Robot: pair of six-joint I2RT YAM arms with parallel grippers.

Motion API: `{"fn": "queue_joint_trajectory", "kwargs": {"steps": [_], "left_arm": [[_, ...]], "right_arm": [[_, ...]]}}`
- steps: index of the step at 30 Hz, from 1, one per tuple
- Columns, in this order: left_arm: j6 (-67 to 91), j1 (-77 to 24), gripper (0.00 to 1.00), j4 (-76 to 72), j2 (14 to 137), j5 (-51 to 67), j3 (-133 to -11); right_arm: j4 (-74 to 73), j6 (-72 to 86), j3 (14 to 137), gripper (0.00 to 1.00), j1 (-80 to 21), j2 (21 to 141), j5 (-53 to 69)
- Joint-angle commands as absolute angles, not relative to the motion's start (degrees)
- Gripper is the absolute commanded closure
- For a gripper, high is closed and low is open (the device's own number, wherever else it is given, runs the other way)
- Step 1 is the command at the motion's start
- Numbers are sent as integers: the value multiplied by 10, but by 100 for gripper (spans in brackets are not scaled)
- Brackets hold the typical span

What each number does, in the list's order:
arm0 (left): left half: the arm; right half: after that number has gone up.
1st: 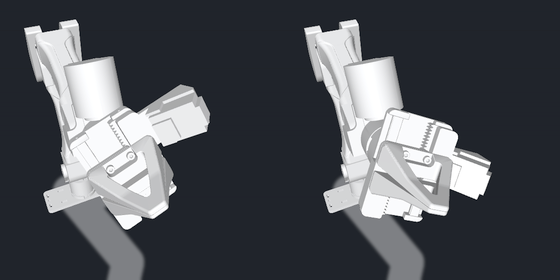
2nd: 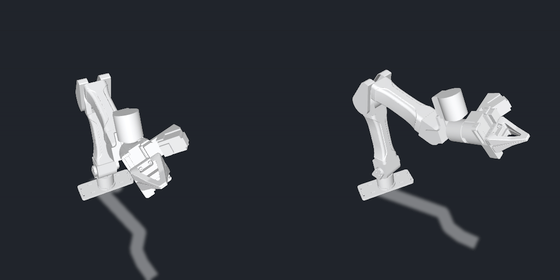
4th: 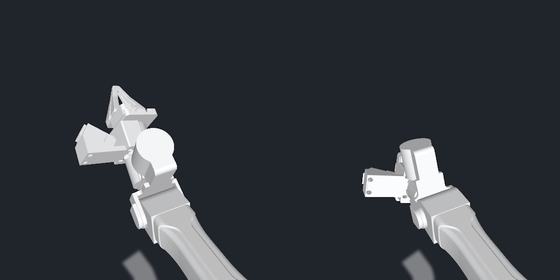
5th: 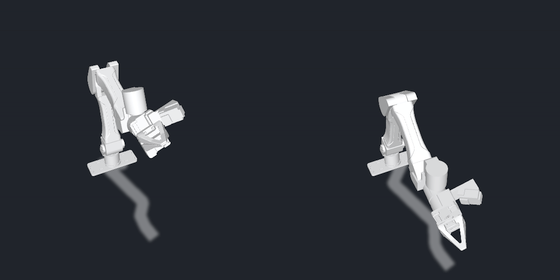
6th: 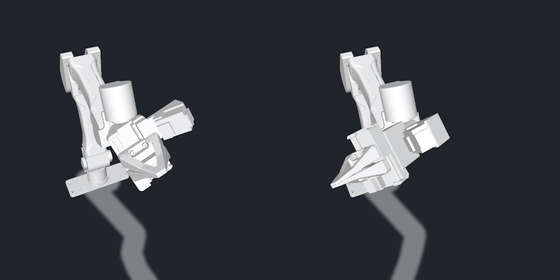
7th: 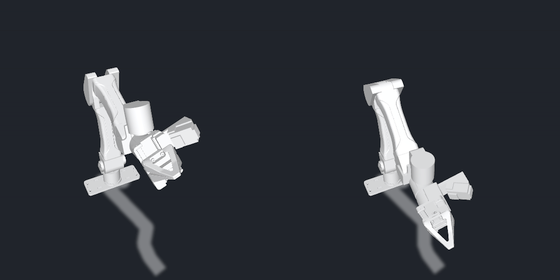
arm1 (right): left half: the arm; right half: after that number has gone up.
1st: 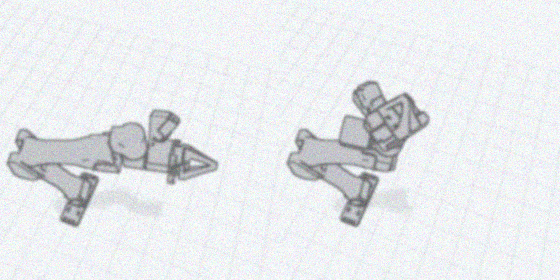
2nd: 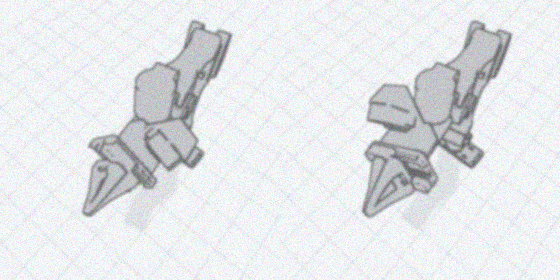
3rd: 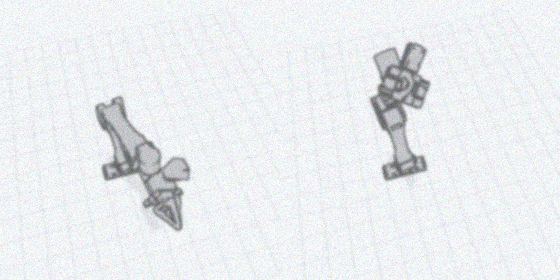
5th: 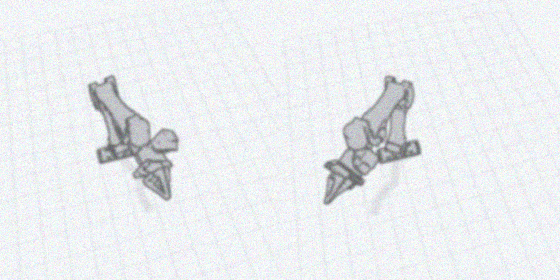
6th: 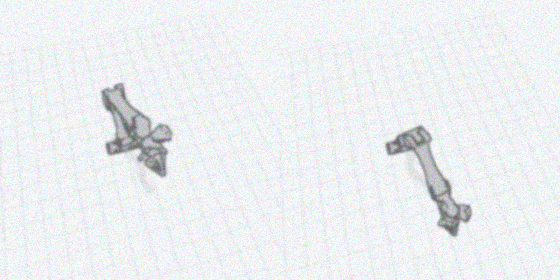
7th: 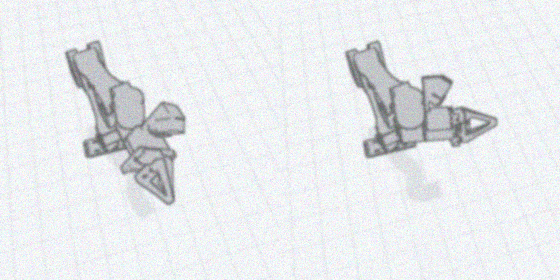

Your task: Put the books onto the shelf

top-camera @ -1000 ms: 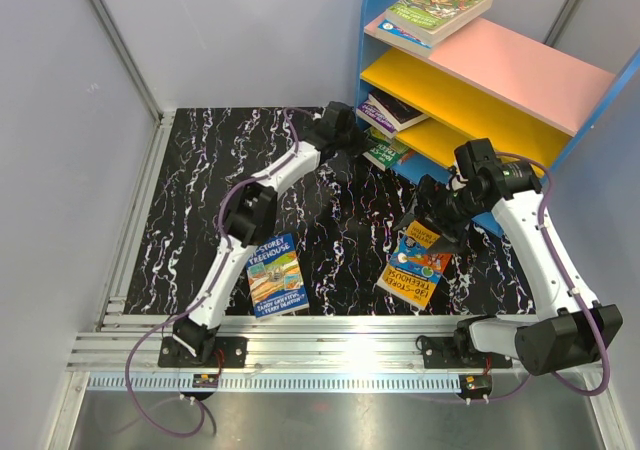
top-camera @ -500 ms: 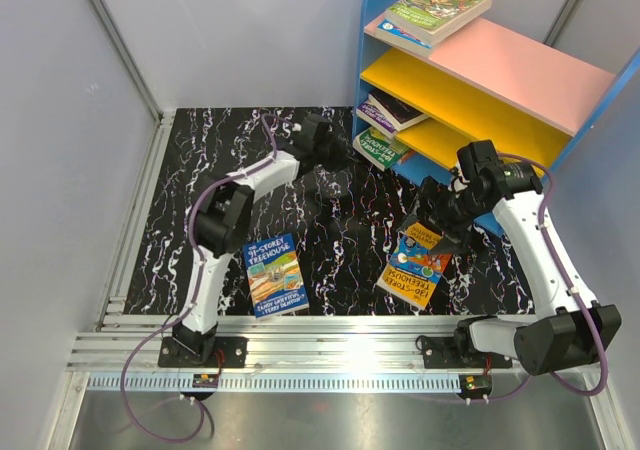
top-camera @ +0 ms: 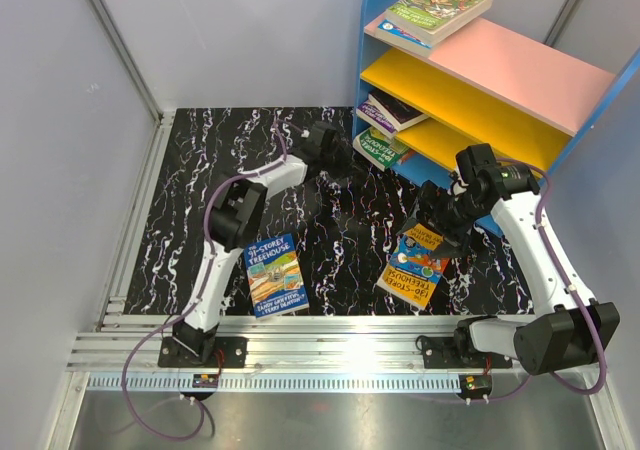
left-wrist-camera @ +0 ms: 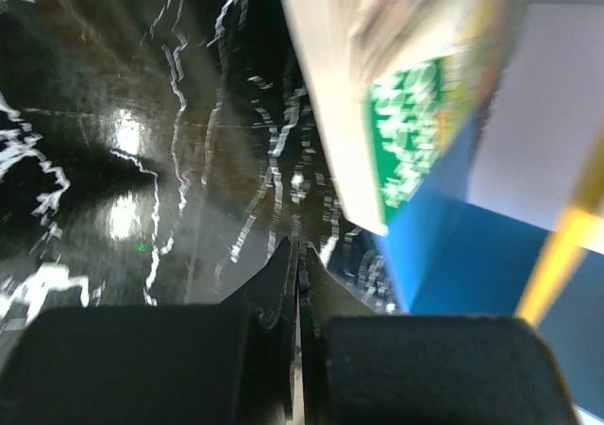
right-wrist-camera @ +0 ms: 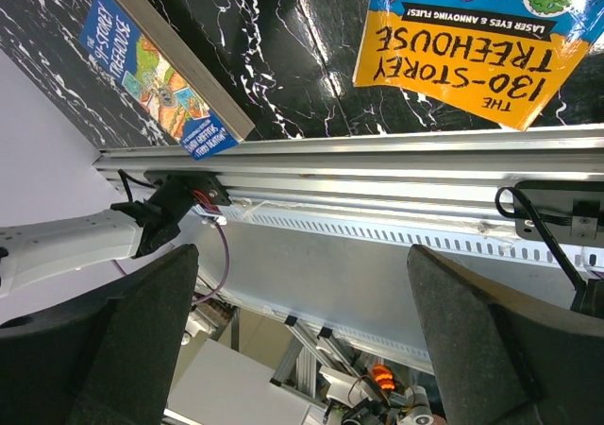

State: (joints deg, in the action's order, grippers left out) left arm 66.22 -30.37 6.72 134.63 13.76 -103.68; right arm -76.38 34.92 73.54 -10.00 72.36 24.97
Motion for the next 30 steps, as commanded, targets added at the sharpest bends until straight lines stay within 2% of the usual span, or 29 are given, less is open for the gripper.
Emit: {"fn": "queue_joint_trajectory", "kwargs": {"steps": [1,10,15,19,21,22,24,25,30], "left_arm": [[664,-310,100,67,1371,150,-1102],[702,-316,100,66,1488,146,-1250],[776,-318,100,26,1556,144,-1336],[795,-317,100,-18,1573,147,-1347],[794,-314,100,-46,1557,162,-1326],[789,-313,100,-81,1540,168,-1277],[782,-309,100,-121,1472,185,-1211],[769,-308,100,-136,1447,189,-1142],[709,-294,100,-134,1261,214,-960]], "right_arm": [[-770,344,744,0,-93,727,244],[-780,338,746,0,-88,738,234],[-793,329,767,0,-84,752,219],[-794,326,778,0,-83,767,221],[-790,325,778,0,-83,770,226],[-788,327,776,0,-82,773,228],[-778,329,771,0,-82,774,233],[-774,329,766,0,-82,773,235],[-717,319,738,0,-83,766,267]]}}
